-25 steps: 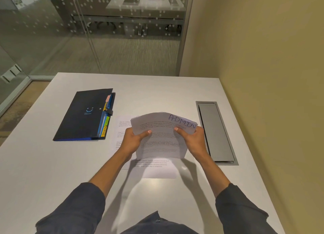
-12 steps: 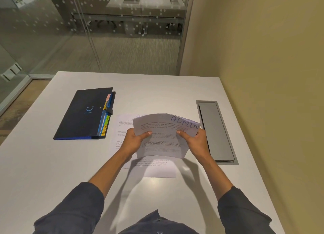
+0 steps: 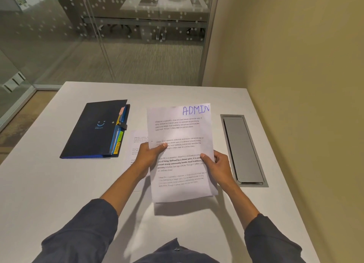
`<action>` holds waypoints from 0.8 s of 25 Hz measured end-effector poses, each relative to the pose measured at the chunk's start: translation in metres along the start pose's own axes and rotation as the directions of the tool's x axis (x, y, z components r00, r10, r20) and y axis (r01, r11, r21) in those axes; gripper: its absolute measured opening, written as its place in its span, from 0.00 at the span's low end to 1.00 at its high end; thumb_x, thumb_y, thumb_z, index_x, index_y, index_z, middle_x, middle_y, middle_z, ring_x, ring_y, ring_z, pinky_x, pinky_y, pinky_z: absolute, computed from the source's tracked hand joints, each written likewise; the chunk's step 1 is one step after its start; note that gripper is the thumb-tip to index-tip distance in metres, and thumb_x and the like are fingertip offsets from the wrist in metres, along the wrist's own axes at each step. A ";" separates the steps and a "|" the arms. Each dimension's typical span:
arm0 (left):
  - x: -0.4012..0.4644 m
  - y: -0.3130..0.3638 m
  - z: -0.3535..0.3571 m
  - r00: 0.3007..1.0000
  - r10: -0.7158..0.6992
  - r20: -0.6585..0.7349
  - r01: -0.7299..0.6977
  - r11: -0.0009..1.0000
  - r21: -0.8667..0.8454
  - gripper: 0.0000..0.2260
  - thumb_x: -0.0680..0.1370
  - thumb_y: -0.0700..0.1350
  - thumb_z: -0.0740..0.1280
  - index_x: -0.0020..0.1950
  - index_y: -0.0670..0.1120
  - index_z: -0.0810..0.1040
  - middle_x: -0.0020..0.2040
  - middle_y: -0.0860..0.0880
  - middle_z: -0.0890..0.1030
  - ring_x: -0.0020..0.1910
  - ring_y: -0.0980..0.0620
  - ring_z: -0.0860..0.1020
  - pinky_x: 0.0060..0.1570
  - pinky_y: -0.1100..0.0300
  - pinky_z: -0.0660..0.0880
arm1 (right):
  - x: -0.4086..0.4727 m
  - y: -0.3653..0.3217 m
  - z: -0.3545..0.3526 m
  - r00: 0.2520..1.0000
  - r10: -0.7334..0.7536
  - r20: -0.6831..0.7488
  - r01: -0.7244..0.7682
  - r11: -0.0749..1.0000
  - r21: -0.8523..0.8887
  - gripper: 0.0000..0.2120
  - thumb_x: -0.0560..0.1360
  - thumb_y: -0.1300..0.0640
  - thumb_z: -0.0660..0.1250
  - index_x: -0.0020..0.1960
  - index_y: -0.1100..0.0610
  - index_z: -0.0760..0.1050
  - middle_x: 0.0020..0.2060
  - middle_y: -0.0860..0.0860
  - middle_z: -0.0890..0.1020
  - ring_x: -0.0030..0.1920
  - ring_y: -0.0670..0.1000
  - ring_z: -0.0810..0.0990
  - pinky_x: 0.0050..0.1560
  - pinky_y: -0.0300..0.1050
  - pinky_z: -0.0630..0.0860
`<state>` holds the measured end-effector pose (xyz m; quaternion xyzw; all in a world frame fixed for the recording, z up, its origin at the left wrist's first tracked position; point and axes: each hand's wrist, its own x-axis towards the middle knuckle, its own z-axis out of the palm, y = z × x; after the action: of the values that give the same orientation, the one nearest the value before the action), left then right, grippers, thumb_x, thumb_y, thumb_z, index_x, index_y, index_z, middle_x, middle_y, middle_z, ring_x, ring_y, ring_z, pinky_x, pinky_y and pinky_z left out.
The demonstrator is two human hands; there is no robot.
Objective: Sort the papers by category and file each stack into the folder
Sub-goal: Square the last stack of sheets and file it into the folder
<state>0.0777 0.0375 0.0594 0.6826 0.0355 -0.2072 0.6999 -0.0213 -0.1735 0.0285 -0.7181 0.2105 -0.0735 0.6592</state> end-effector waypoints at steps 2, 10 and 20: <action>0.004 0.007 -0.002 0.997 -0.067 0.028 0.069 0.995 -0.067 0.09 0.76 0.39 0.70 0.56 0.45 0.80 0.50 0.48 0.85 0.48 0.50 0.84 0.50 0.56 0.79 | 0.004 -0.002 0.003 0.999 0.039 -0.026 -0.037 0.997 0.066 0.07 0.78 0.58 0.68 0.55 0.55 0.81 0.45 0.47 0.86 0.44 0.48 0.86 0.40 0.37 0.80; -0.011 -0.023 -0.017 0.959 -0.235 0.156 0.234 0.972 0.022 0.14 0.77 0.37 0.68 0.63 0.42 0.78 0.57 0.45 0.83 0.55 0.46 0.81 0.62 0.49 0.74 | 0.022 0.001 0.016 0.964 0.231 -0.135 -0.198 0.955 0.221 0.13 0.78 0.61 0.69 0.62 0.59 0.79 0.52 0.55 0.85 0.48 0.54 0.85 0.53 0.50 0.81; -0.022 -0.035 -0.077 0.969 -0.201 -0.142 0.197 0.980 -0.038 0.13 0.77 0.34 0.66 0.61 0.45 0.76 0.54 0.46 0.82 0.54 0.44 0.81 0.62 0.49 0.74 | 0.033 0.039 0.053 0.946 0.306 -0.102 -0.322 0.919 -0.227 0.18 0.79 0.44 0.63 0.61 0.56 0.77 0.59 0.54 0.81 0.55 0.54 0.81 0.59 0.51 0.76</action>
<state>0.0639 0.1176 0.0284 0.6804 0.1570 -0.2259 0.6793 0.0212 -0.1397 -0.0214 -0.7468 0.3516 0.0360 0.5634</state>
